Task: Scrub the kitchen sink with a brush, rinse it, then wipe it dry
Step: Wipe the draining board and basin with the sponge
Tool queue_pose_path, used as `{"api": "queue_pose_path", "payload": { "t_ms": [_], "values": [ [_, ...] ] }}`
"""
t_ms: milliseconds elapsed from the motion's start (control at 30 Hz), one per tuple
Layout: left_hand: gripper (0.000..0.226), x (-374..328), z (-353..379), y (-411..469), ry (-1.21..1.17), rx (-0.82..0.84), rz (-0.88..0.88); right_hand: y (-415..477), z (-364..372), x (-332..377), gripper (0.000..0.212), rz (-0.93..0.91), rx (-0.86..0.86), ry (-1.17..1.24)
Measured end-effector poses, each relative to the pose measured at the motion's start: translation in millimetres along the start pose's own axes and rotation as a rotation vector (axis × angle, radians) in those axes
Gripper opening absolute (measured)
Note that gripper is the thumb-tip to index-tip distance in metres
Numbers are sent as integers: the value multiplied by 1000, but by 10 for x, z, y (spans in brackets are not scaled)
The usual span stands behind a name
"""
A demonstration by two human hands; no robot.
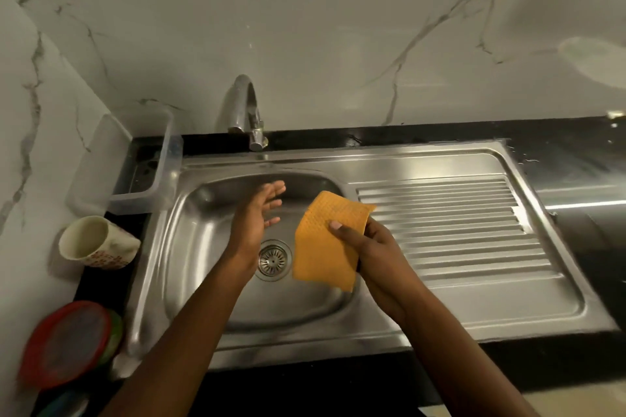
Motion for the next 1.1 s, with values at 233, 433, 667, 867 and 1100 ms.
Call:
{"api": "queue_pose_path", "payload": {
  "t_ms": [233,433,667,867,1100],
  "values": [
    [33,52,812,-1108,-34,-60,62,-310,-872,159,35,-22,12,17],
    [27,233,1546,-1799,-17,-31,103,-576,-1703,242,28,-54,6,-31],
    [25,366,2192,-2184,21,22,103,-769,-2473,284,46,-89,-98,-87],
    [25,366,2567,-2183,47,153,92,-766,-2902,348,15,-131,-225,-136],
    [23,306,3013,-2116,92,231,82,-593,-3375,515,13,-153,-275,-231]
  ]
}}
Point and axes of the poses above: each hand's wrist, its own y-axis towards the middle knuckle, its own z-axis out of the palm, x = y × z, the point moved 1 cm from there along y, towards the middle knuckle, and after that the axes turned 6 degrees about -x, right-handed, at the moved point
